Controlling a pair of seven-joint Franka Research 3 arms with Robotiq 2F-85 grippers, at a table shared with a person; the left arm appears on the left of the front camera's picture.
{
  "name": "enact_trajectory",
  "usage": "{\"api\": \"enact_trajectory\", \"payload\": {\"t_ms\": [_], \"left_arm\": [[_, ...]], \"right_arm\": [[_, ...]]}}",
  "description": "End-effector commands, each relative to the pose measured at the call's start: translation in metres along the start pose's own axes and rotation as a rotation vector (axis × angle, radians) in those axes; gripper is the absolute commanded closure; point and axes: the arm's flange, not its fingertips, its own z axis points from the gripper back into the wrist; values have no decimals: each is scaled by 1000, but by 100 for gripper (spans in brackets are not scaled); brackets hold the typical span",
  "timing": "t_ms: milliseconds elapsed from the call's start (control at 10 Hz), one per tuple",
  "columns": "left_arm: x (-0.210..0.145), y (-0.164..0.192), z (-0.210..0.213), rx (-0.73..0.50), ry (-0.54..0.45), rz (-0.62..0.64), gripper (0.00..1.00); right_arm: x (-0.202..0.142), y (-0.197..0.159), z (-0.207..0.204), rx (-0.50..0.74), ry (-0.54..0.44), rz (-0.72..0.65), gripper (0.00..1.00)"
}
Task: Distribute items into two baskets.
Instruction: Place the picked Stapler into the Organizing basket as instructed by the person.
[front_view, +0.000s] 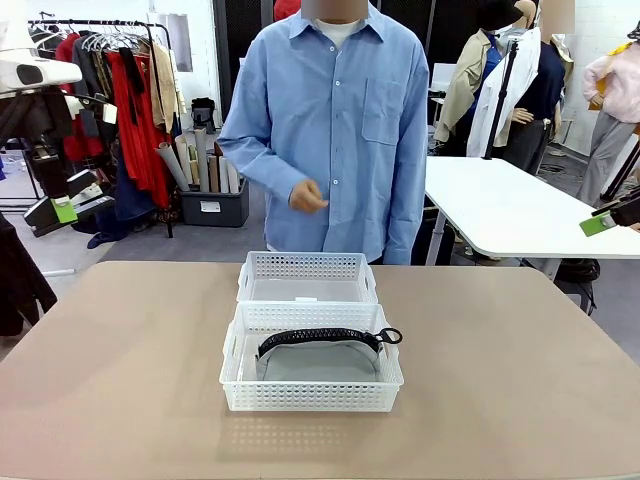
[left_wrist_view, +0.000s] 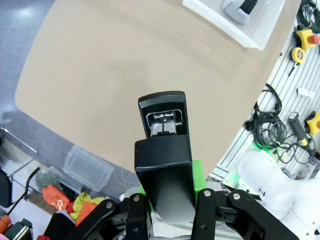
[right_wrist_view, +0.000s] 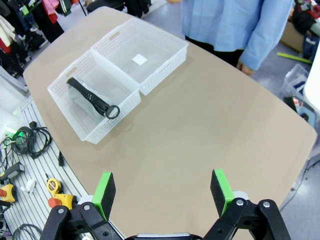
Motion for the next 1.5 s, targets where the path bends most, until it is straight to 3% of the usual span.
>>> {"api": "enact_trajectory", "payload": {"t_ms": [0,1400], "left_arm": [[-1,1,4,6,-4,9,100],[-1,1,4,6,-4,9,100]], "right_arm": [[0,1,-1,5,-7,5,0],[0,1,-1,5,-7,5,0]]}}
